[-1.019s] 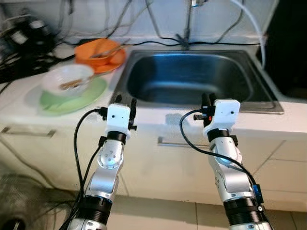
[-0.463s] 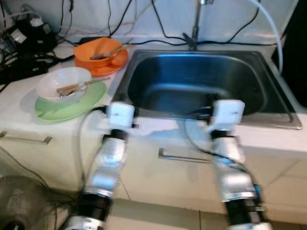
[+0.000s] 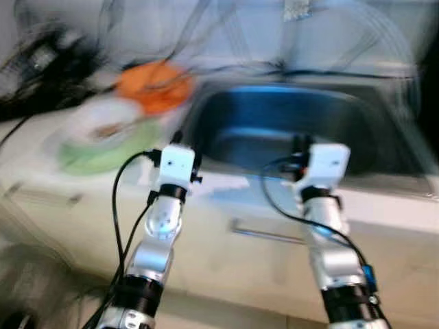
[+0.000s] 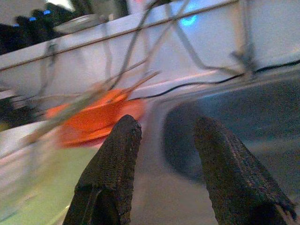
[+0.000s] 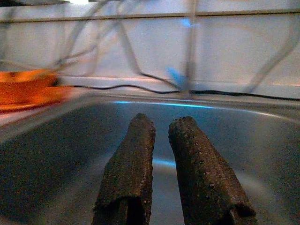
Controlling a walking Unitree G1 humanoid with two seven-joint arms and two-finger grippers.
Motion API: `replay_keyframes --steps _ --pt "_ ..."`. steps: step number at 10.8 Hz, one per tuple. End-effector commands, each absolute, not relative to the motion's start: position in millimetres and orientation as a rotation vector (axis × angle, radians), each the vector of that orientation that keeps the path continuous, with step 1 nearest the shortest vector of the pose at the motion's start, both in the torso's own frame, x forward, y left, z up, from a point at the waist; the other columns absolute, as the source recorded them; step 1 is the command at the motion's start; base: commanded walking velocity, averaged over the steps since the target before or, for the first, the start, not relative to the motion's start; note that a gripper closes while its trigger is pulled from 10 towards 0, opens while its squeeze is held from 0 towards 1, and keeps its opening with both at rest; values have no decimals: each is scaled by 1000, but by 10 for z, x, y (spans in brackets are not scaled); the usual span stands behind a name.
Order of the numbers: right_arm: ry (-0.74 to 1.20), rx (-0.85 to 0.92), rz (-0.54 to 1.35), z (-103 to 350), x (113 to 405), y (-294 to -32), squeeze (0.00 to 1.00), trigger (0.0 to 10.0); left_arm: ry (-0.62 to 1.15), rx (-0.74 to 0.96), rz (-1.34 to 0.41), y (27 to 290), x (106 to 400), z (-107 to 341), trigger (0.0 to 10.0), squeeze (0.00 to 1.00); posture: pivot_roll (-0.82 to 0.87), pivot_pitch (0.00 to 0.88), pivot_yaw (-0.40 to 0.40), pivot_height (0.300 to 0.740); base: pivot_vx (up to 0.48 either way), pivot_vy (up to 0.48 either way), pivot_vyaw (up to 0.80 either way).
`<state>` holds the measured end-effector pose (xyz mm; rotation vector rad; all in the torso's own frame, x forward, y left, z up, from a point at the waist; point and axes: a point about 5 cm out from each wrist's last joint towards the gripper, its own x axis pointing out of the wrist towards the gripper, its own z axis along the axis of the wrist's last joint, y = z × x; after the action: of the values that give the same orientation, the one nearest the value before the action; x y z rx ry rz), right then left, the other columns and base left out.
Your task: Kitchen organization
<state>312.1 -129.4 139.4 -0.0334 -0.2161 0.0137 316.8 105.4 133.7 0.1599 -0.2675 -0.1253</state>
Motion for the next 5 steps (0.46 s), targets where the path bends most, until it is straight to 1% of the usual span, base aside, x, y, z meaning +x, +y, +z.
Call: replay_keyframes --steps 1,2,3,5 --pt "-218 -37 7 1405 3132 -1318 0 10000 -276 163 -131 1043 3171 1354 10000 0 42 0 83 740 0 0 800" --pt "-217 -35 7 1404 3131 -1321 0 10000 -275 165 -130 1043 3172 1349 10000 0 44 0 81 740 0 0 800" --pt "-215 -28 6 1400 3130 -1322 0 10000 -273 165 -129 1047 3171 1344 10000 0 44 0 80 740 0 0 531" --pt "-211 -23 6 1393 3125 -1322 0 10000 -267 164 -128 1048 3165 1332 10000 0 45 0 78 740 0 0 0"
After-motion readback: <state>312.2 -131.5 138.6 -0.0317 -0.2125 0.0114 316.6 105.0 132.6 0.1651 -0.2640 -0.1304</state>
